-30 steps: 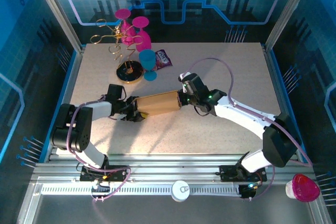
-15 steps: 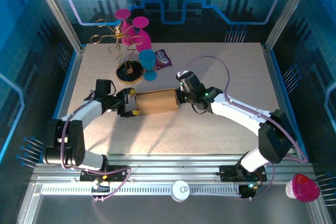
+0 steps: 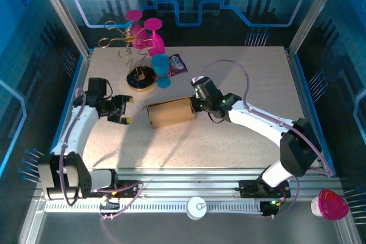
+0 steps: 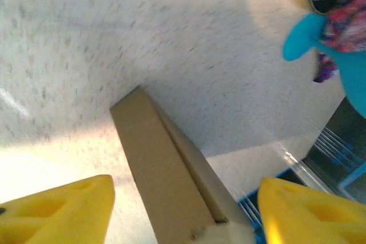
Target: Fold the paper box
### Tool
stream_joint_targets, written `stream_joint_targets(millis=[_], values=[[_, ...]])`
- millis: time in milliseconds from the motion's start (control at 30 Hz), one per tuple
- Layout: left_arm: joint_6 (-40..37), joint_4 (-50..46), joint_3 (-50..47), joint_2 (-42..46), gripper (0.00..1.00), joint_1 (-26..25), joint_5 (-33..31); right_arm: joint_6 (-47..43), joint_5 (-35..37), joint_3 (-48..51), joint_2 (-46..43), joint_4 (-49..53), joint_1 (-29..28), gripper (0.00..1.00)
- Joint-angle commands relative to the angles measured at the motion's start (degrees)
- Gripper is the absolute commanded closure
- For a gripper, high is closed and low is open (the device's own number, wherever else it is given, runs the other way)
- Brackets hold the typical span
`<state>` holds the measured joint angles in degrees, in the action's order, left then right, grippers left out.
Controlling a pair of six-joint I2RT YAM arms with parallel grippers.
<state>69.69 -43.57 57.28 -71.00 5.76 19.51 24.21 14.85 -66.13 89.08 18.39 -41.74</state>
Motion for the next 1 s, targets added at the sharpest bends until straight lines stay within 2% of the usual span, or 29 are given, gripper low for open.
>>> stream_joint_targets(millis=[0, 167, 267, 333, 467, 633, 967], values=[[-23.56, -9.24, 7.52, 4.56, 0.49, -4.01, -11.06, 0.25, 0.47, -0.36, 2.15, 5.85, -0.92, 1.0], [-48.29, -9.15, 9.35, 6.63, 0.61, -12.66, -10.54, 0.2, 0.17, -0.84, 2.72, 6.34, -0.98, 1.0], [-59.18, -10.34, 7.88, 7.26, 0.68, -14.56, -11.82, -0.08, 0.23, -1.24, 2.83, 6.65, -0.91, 1.0], [-64.35, -10.04, 6.94, 7.85, 0.69, -15.77, -13.35, -0.23, 0.2, -1.37, 2.8, 6.89, -0.98, 1.0], [-67.79, -8.97, 6.71, 6.4, 0.64, -17.86, -14.26, -0.21, -0.08, -1.55, 2.9, 7.16, -0.96, 1.0], [-68.04, -6.88, 7.01, 3.91, 0.63, -19.27, -12.78, -0.01, -0.08, -1.54, 3.03, 7.53, -0.91, 1.0], [-71.53, -5.12, 6.12, -0.16, 0.57, -20.0, -15.64, 0.27, -0.4, -1.39, 3.16, 7.45, -0.97, 1.0]])
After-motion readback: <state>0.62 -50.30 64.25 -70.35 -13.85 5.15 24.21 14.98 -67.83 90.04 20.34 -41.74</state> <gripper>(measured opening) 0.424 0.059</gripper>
